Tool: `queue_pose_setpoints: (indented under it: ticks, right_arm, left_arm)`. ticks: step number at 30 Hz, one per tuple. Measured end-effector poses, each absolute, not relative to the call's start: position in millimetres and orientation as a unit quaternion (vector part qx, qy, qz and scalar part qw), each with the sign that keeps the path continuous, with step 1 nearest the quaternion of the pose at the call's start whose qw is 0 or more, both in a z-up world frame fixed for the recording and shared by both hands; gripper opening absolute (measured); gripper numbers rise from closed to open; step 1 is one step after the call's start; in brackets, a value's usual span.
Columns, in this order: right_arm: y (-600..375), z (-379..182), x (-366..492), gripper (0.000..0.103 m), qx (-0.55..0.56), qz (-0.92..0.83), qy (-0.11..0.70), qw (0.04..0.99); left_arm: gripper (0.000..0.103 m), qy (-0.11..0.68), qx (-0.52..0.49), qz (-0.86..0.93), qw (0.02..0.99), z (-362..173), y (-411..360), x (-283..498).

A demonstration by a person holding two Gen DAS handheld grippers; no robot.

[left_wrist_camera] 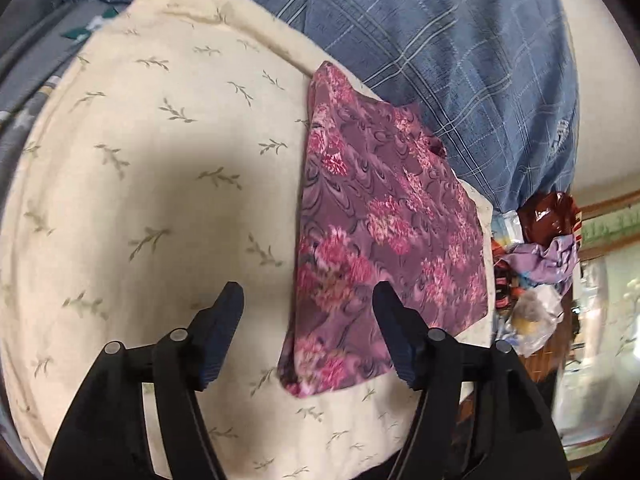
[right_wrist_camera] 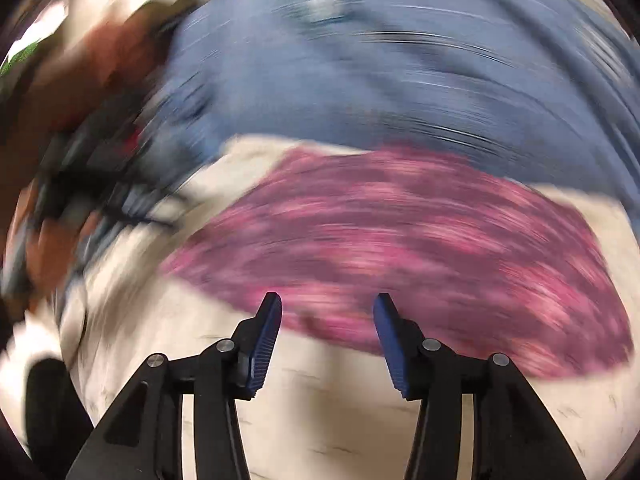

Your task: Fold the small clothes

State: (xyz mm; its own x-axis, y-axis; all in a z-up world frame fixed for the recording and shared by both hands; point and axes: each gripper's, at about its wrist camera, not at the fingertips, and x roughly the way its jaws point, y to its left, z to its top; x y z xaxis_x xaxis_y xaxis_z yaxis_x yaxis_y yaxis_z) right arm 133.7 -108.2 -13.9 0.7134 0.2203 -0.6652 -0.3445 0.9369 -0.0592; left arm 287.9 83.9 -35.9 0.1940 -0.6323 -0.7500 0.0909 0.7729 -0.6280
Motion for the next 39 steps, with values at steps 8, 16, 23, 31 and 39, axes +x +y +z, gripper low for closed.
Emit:
queue_pose_setpoints:
  ticks: [8,16,23,31,39]
  right_arm:
    - [-8.8,-55.2,152.0,0.057,-0.300,0.123,0.314,0.892]
    - [-17.2,-40.9,175.4,0.005,-0.292,0.107,0.257,0.915]
    - [-40.2,-15.4,161.6,0.005,-0.228,0.121,0.222,0.940]
    - [-87.9,-7.0,163.8,0.005,-0.112,0.144,0.247,0.952]
    - [-185.0,12.5,142.5,0.005,0.061,0.140,0.246,0.957]
  left_arm:
    - [0.069,0.606,-0.205,-0.241,0.730,-36.3,65.2,343.9]
    - [0.076,0.624,-0.180,-0.239,0.722,-47.9,34.7,385.3]
    - [0.068,0.619,-0.182,-0.261,0.718,-46.0,0.1,393.0]
    - [0.009,0.570,-0.116,-0.236,0.778,-2.5,-32.7,372.3]
    - [0.009,0.518,-0.043,-0.253,0.816,58.1,-116.0,342.6]
